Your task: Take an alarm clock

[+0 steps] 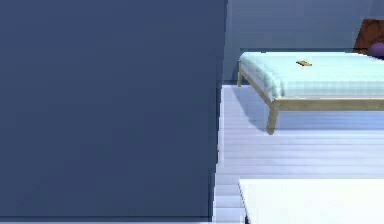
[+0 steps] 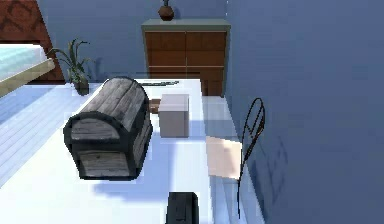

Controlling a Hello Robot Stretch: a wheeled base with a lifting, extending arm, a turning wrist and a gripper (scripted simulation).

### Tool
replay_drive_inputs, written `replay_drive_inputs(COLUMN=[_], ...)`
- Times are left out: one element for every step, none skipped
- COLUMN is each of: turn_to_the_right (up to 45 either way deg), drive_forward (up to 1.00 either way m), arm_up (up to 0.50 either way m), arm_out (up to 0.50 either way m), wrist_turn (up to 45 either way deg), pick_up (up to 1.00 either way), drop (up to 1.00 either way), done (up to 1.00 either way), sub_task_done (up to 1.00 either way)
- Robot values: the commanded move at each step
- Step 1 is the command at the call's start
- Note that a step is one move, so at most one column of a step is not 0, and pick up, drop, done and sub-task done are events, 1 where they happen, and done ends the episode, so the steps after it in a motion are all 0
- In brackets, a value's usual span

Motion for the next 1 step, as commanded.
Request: replay_drive_inputs(turn_to_the_right=[0.0], drive_forward=[0.0], arm_up=[0.5], arm_out=[0.0], wrist_turn=[0.0], pick_up=[0.0], drop=[0.0], done=[0.0], sub_task_done=[0.0])
